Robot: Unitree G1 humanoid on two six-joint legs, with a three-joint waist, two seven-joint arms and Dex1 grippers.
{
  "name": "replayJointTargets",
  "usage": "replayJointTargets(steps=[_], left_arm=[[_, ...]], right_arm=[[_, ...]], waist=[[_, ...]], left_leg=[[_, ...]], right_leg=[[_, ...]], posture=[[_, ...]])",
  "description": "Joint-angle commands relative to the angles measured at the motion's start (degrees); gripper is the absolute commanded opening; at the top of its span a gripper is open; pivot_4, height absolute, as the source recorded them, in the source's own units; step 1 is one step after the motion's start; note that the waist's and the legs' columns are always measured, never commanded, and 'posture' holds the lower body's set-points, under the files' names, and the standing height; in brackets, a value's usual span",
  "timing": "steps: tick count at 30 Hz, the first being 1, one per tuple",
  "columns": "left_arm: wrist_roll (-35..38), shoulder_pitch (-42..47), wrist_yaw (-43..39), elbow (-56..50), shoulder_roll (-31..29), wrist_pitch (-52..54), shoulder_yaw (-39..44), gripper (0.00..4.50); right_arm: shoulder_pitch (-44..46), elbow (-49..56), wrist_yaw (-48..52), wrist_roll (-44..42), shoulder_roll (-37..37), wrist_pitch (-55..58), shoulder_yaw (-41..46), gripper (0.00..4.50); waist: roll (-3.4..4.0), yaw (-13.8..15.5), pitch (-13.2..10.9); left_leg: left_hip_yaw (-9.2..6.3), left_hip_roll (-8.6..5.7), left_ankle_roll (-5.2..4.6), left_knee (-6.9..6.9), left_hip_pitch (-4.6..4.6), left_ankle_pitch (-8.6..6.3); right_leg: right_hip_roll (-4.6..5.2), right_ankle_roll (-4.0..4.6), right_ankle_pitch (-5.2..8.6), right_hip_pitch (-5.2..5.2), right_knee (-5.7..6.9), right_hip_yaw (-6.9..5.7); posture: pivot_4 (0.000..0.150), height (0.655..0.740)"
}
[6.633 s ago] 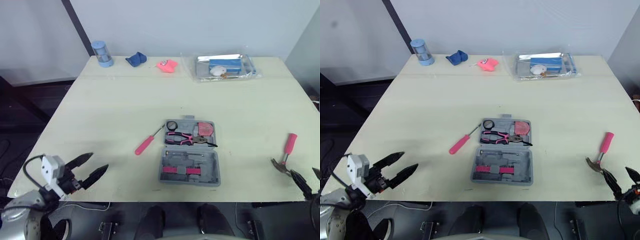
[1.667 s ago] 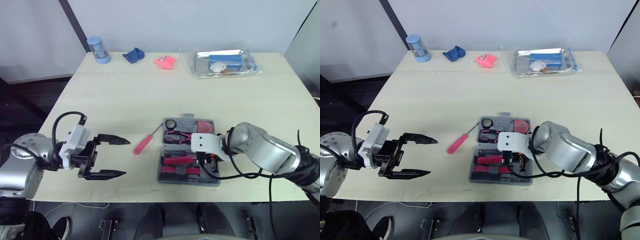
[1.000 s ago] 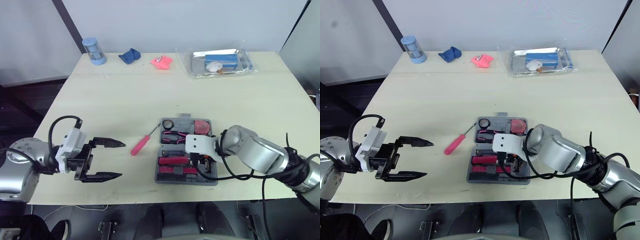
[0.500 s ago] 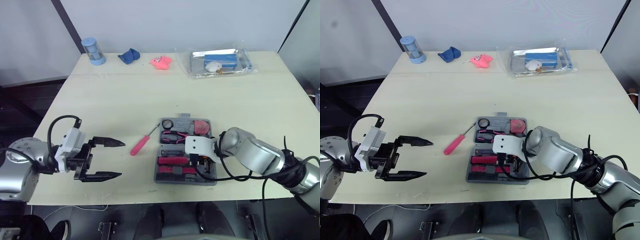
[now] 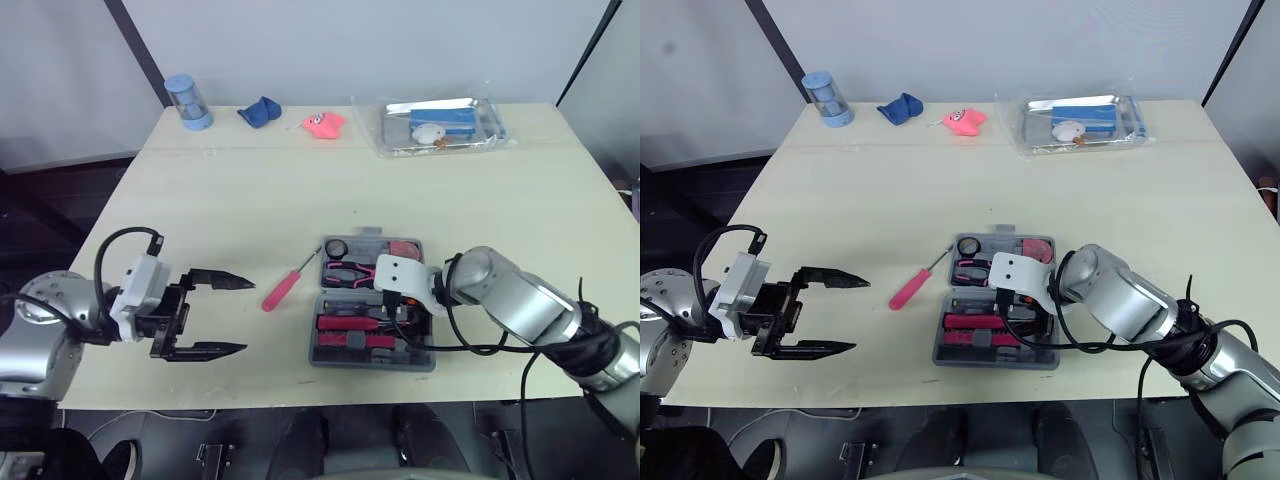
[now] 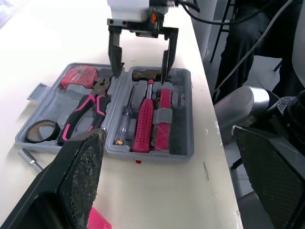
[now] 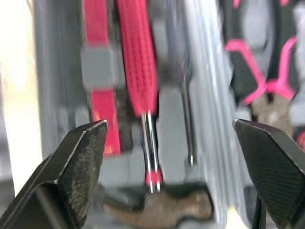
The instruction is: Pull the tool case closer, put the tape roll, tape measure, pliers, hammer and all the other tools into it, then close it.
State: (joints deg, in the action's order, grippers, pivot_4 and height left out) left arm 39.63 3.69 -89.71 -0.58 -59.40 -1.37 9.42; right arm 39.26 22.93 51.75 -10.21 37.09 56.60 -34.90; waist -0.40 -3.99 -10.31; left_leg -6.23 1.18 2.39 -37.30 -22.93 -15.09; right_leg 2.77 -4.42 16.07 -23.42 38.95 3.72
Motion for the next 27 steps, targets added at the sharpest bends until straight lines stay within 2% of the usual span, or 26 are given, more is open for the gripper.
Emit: replayJointTargets(steps=[1,4,5,6,10,20,27], left_arm=[[1.3,0.7,-2.8,-1.1,0.1,-0.2,0.5,4.5],[0.9,1.2,-2.8,-1.0,0.6,-0.1,0.1,4.5],[0.9,1.2,-2.8,-1.0,0.8,-0.2,0.0,4.5],[0.8,1.4,-2.8,-1.0,1.0,-0.2,-0.2,4.5],[0.6,1.6,-2.8,-1.0,1.4,-0.3,-0.4,4.5],[-0.4,1.9,-2.6,-1.4,2.5,0.6,-0.1,4.5],[0.0,0.9,-0.9,-2.4,3.2,2.1,1.0,4.5]], right_arm=[[-3.5,-0.9,0.0,-2.4,-1.6,-7.8,5.8,3.89],[-6.4,-3.1,1.3,-3.0,-2.8,-13.6,7.4,2.89],[-7.6,-4.4,1.5,-3.0,-3.6,-16.4,7.7,2.35],[-8.7,-5.7,1.9,-2.9,-4.2,-18.9,7.7,2.09],[-11.2,-9.7,3.7,-1.8,-5.2,-25.3,7.4,0.12],[-13.9,-21.7,4.6,6.6,-6.5,-35.5,3.4,0.04],[-15.7,-17.5,3.7,3.2,-7.4,-34.9,9.6,0.04]], waist=[[0.0,0.0,0.0],[-0.01,0.0,0.0],[-0.02,0.0,0.0],[-0.03,-0.1,0.0],[-0.04,-0.1,0.0],[-0.08,-0.2,0.0],[-0.13,0.0,0.1]], left_leg=[[0.01,0.0,0.0,-0.01,0.0,0.0],[0.02,0.0,0.0,-0.02,0.0,0.0],[0.03,0.0,0.0,-0.02,0.0,0.0],[0.02,0.0,0.0,-0.02,0.01,0.0],[0.03,0.0,0.0,-0.02,0.02,0.0],[0.04,0.0,0.01,-0.04,0.07,0.0],[0.02,0.01,0.0,-0.06,0.19,0.0]], right_leg=[[0.0,0.0,0.0,0.0,0.01,0.0],[0.0,0.0,0.0,0.01,0.01,0.01],[0.0,0.0,0.0,0.01,0.02,0.01],[-0.01,0.0,0.0,0.01,0.02,0.01],[-0.01,0.0,0.0,0.01,0.03,0.02],[-0.03,0.0,0.0,0.03,0.06,0.04],[-0.04,0.0,0.0,0.14,0.07,0.04]], posture=[[0.15,0.74],[0.15,0.74],[0.15,0.74],[0.15,0.74],[0.15,0.74],[0.15,0.74],[0.15,0.74]])
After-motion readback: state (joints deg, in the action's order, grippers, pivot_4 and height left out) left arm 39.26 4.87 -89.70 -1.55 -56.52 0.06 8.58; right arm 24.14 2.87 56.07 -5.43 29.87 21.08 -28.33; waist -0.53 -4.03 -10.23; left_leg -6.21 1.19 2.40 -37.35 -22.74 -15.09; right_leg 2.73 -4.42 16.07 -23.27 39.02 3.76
